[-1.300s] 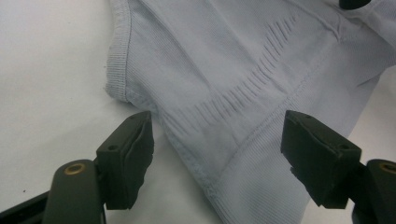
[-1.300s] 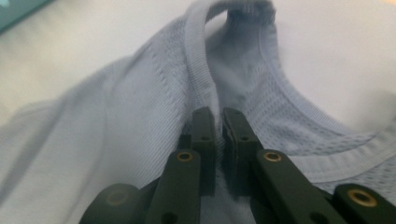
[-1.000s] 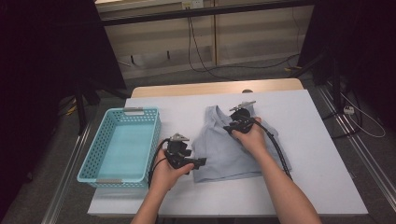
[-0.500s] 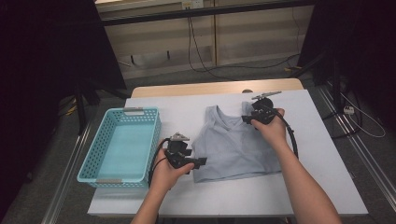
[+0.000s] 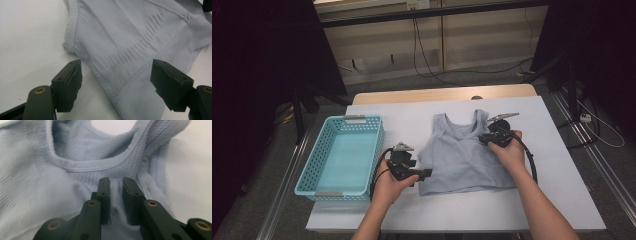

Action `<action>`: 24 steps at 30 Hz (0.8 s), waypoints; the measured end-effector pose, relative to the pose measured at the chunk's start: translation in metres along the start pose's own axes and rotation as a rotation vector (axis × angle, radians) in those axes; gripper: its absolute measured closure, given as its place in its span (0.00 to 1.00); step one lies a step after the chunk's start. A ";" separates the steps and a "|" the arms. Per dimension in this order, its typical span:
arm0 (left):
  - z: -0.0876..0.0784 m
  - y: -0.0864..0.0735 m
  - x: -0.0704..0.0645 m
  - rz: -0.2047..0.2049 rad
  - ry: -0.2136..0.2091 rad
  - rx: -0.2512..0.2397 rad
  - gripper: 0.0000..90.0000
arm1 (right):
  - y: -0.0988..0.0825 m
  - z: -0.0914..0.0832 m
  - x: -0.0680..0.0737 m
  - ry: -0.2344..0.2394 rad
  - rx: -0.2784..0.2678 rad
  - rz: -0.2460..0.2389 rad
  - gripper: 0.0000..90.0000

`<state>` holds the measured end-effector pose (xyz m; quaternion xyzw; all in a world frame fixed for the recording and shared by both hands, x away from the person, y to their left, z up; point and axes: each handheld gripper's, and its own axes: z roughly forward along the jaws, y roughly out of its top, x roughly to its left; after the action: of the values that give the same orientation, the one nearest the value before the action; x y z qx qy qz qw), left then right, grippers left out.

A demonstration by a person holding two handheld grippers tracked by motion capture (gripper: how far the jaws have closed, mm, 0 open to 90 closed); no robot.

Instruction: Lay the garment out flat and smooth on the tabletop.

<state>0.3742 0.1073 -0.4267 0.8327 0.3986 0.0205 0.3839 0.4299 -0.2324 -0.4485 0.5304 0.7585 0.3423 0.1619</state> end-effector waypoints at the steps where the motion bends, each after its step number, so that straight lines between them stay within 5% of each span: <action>1: 0.000 0.000 -0.001 -0.001 -0.001 0.001 0.29 | -0.003 -0.001 -0.001 0.001 -0.012 0.003 0.86; 9: 0.001 0.001 -0.001 0.007 -0.003 0.004 0.29 | 0.006 -0.005 -0.002 -0.020 -0.030 -0.007 0.75; 17: 0.001 0.002 0.001 0.000 -0.008 0.002 0.29 | 0.028 -0.004 -0.013 -0.107 -0.036 0.011 0.74; 24: 0.000 0.001 0.002 -0.002 -0.007 0.000 0.29 | 0.022 0.013 -0.014 -0.134 0.035 0.001 0.76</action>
<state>0.3763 0.1081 -0.4265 0.8324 0.3980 0.0171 0.3852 0.4585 -0.2363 -0.4441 0.5554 0.7514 0.2928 0.2029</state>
